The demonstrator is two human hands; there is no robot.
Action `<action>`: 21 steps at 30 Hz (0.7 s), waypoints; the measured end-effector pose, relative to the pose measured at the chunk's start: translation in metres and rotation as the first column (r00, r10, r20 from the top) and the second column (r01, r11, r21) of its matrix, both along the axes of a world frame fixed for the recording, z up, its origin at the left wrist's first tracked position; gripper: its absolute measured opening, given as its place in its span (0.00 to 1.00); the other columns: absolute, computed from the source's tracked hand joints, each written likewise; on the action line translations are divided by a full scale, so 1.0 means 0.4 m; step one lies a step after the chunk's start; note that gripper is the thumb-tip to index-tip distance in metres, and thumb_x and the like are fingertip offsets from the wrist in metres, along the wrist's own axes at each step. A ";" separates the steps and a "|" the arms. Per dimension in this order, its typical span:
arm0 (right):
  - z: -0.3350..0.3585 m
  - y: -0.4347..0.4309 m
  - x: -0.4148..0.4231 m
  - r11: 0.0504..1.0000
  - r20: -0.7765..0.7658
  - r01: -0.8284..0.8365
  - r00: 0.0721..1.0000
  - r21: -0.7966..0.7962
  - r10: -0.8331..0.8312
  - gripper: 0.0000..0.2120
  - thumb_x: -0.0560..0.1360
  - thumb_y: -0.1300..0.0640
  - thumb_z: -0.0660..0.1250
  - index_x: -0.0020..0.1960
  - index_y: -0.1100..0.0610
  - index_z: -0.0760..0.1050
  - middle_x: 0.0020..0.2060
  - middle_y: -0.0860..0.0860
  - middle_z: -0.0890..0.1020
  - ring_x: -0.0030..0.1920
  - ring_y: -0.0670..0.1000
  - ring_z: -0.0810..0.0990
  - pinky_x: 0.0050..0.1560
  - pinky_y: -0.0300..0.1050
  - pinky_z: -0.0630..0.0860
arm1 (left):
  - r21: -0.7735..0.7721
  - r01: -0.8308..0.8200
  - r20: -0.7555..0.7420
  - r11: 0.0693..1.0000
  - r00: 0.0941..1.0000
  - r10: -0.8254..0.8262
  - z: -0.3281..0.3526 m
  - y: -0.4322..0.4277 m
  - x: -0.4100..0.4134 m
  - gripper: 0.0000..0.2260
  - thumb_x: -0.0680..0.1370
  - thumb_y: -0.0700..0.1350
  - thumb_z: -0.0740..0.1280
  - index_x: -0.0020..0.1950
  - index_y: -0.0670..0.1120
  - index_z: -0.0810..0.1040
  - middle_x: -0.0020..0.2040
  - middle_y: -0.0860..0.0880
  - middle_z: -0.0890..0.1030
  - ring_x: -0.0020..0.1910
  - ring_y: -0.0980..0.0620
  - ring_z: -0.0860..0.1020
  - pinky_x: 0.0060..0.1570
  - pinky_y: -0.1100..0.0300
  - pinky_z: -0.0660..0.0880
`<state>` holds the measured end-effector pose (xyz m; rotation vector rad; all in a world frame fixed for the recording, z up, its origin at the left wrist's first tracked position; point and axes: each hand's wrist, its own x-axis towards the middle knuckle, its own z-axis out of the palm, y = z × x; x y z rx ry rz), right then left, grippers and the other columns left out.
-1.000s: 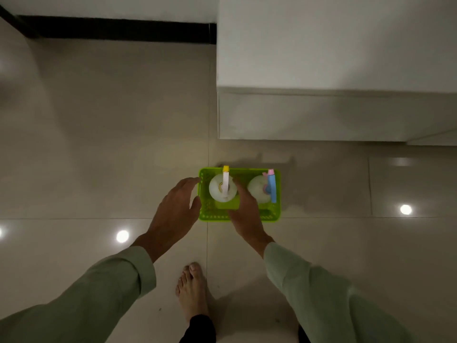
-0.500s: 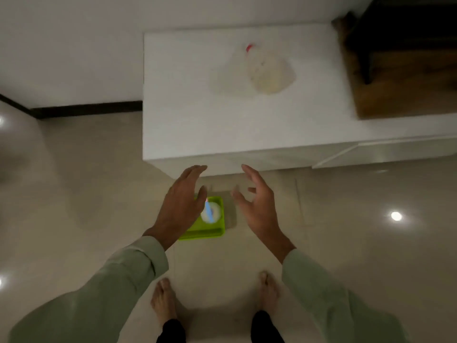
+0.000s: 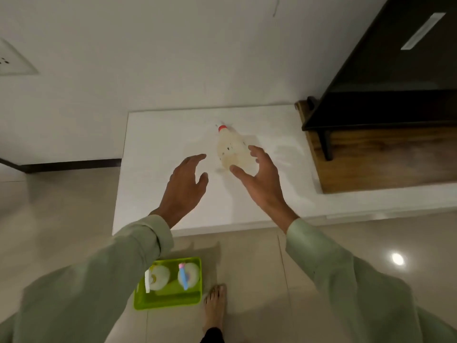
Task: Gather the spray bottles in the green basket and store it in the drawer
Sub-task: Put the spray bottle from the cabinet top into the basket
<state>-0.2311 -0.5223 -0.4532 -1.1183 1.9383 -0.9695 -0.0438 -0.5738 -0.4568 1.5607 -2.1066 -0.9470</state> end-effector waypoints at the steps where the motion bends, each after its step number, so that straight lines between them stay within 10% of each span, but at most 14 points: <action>1: -0.008 -0.048 -0.009 1.000 -0.009 0.006 1.000 0.013 -0.005 0.34 0.71 0.41 0.73 0.73 0.47 0.65 0.69 0.45 0.73 0.69 0.50 0.71 0.66 0.51 0.72 | 0.013 -0.003 0.005 1.000 1.000 0.003 -0.016 -0.036 -0.008 0.21 0.79 0.45 0.63 0.72 0.51 0.68 0.70 0.51 0.73 0.62 0.47 0.75 0.63 0.44 0.72; 11: -0.123 -0.383 -0.047 0.935 -0.011 0.012 1.000 0.353 -0.009 0.30 0.69 0.36 0.68 0.64 0.52 0.73 0.52 0.49 0.79 0.56 0.56 0.80 0.58 0.54 0.77 | 0.104 -0.022 0.023 0.994 1.000 0.020 -0.145 -0.247 -0.039 0.21 0.79 0.44 0.63 0.72 0.51 0.68 0.71 0.49 0.73 0.67 0.45 0.73 0.65 0.44 0.70; 21: -0.134 -0.406 0.005 0.903 0.252 -0.060 0.966 0.426 -0.054 0.19 0.65 0.53 0.74 0.52 0.62 0.79 0.43 0.55 0.83 0.44 0.59 0.83 0.46 0.51 0.80 | 0.127 -0.066 0.010 0.990 0.998 0.066 -0.145 -0.240 -0.007 0.21 0.79 0.43 0.63 0.72 0.49 0.69 0.71 0.49 0.73 0.67 0.45 0.73 0.66 0.47 0.70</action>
